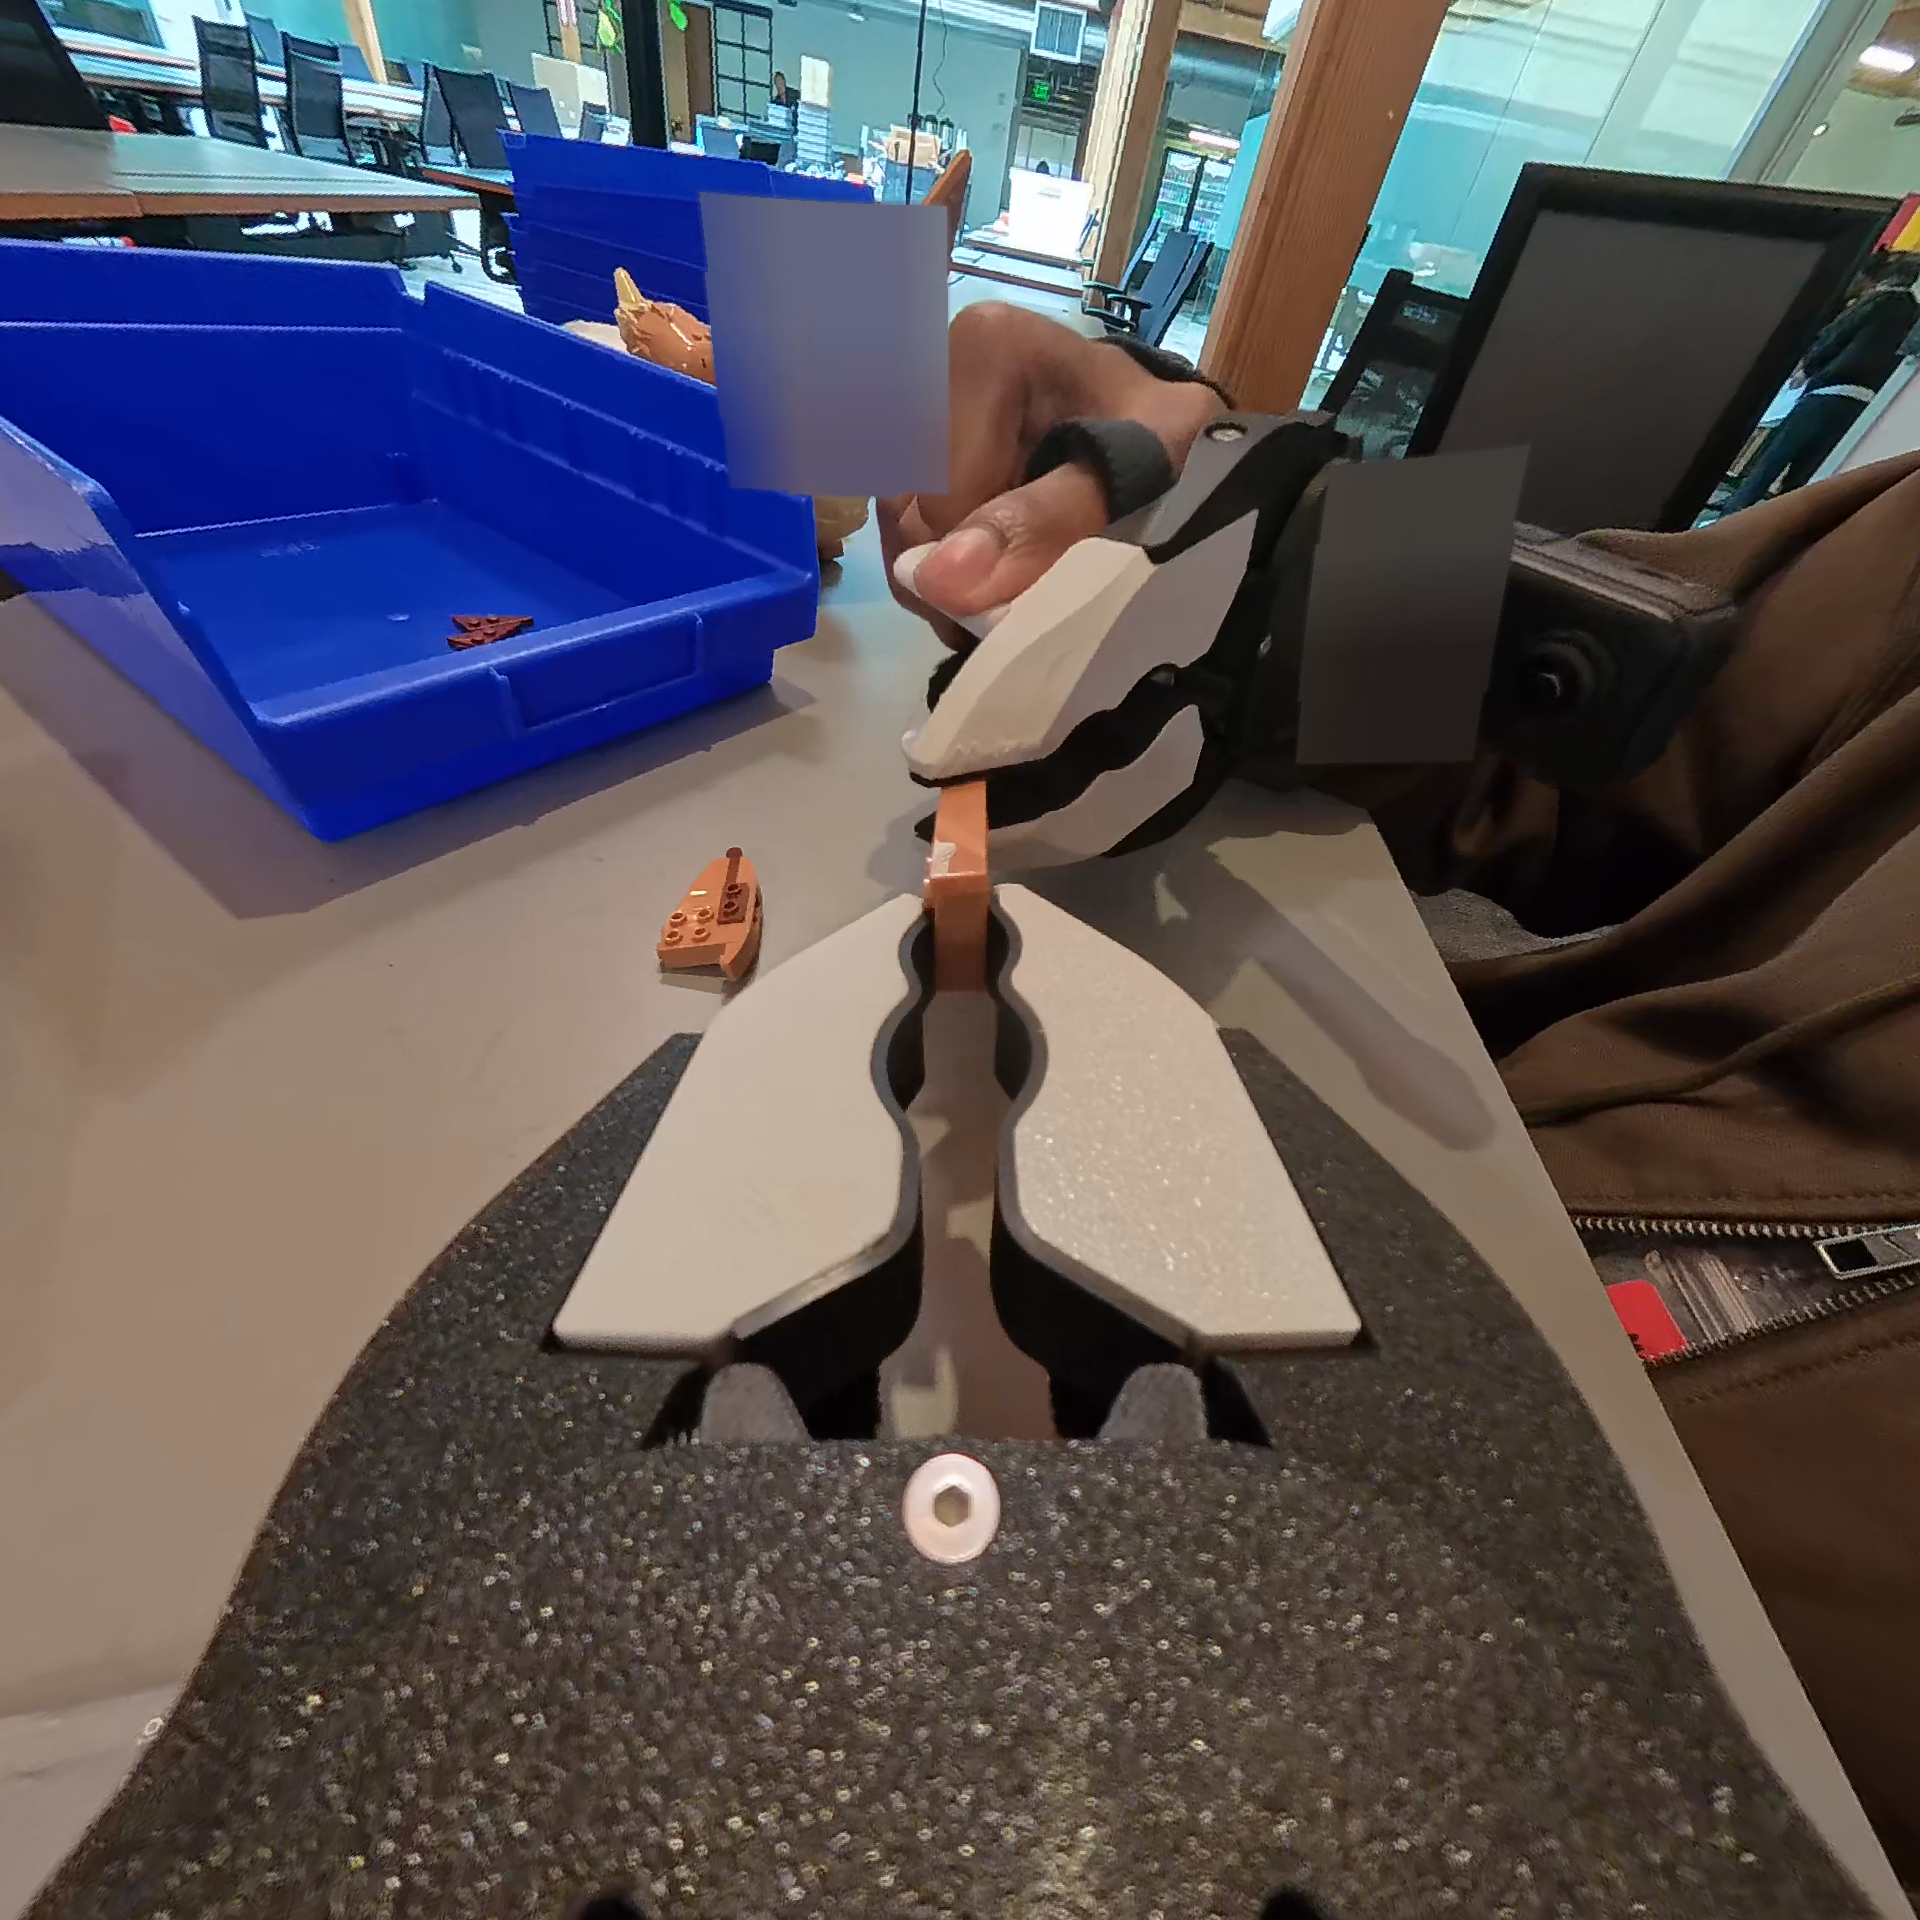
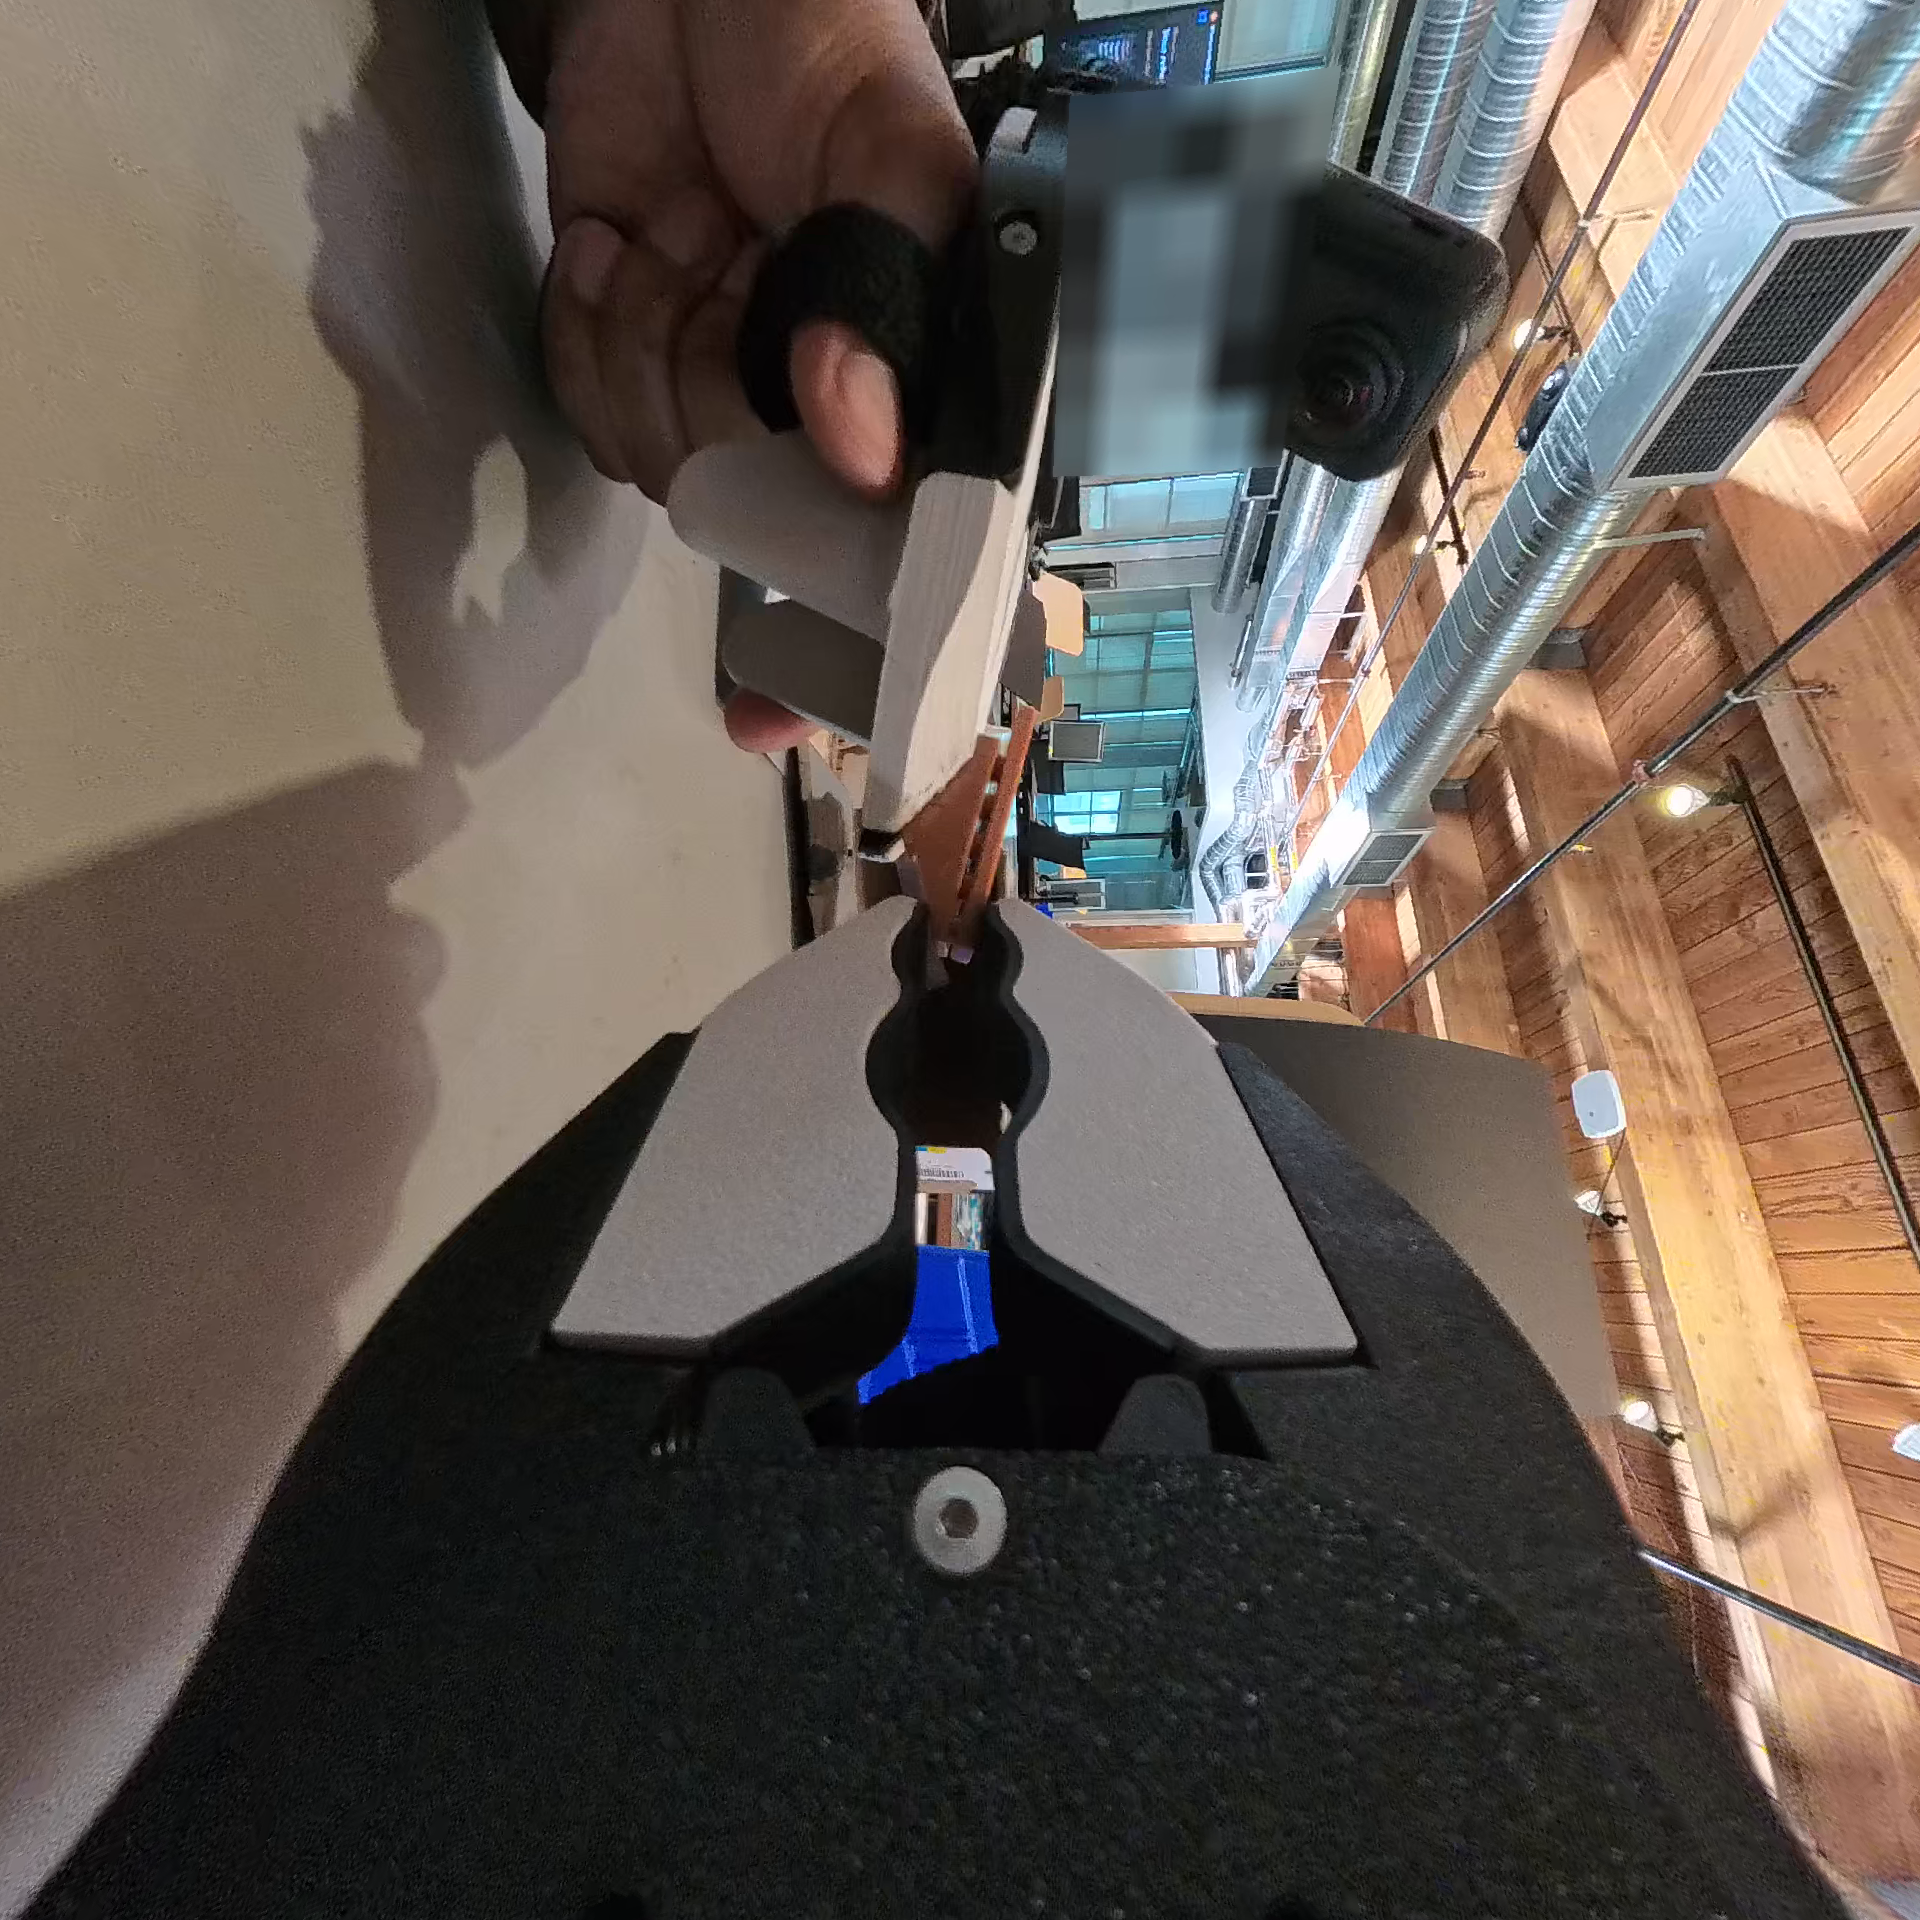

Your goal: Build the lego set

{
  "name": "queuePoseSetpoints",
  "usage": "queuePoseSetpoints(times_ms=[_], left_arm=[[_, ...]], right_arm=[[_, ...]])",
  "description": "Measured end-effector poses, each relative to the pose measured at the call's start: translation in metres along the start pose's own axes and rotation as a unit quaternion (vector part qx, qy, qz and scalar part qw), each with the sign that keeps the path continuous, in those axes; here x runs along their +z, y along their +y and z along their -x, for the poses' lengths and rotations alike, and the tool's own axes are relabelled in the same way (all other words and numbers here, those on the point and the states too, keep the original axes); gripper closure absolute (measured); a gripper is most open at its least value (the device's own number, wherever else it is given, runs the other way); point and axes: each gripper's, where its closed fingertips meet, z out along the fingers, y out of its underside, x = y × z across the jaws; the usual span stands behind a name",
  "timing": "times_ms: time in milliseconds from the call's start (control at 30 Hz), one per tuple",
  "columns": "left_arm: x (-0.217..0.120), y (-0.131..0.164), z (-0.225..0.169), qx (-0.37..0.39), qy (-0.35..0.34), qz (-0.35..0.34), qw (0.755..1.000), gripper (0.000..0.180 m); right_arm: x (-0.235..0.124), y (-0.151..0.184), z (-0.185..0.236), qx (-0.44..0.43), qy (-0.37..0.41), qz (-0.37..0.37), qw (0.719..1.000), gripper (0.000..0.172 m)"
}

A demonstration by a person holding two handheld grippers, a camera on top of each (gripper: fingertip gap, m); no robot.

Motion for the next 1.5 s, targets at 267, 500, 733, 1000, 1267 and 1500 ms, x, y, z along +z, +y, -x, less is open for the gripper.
queuePoseSetpoints(times_ms=[267,500,733,1000,1267,1500], left_arm=[[0.0,0.0,0.002,-0.005,-0.005,0.0,1.0,0.173],[0.001,0.001,0.004,-0.006,-0.014,0.002,1.0,0.172],[0.002,0.005,0.006,0.012,-0.025,0.015,0.999,0.17],[0.002,0.01,0.009,0.068,-0.056,0.052,0.995,0.147],[-0.003,0.013,0.018,0.275,-0.137,0.099,0.946,0.137],[0.007,0.026,0.014,0.441,-0.16,0.136,0.872,0.14]], right_arm=[[0.001,0.002,0.001,-0.004,-0.001,0.009,1.0,0.164],[0.002,0.005,0.002,-0.014,-0.007,0.018,1.0,0.164],[0.002,0.006,0.006,0.02,-0.032,0.014,0.999,0.164],[0.002,0.01,0.014,0.099,-0.08,0.004,0.992,0.164],[0.002,0.01,0.028,0.161,-0.136,-0.011,0.978,0.163],[0.002,0.007,0.036,0.19,-0.167,-0.016,0.967,0.163]])
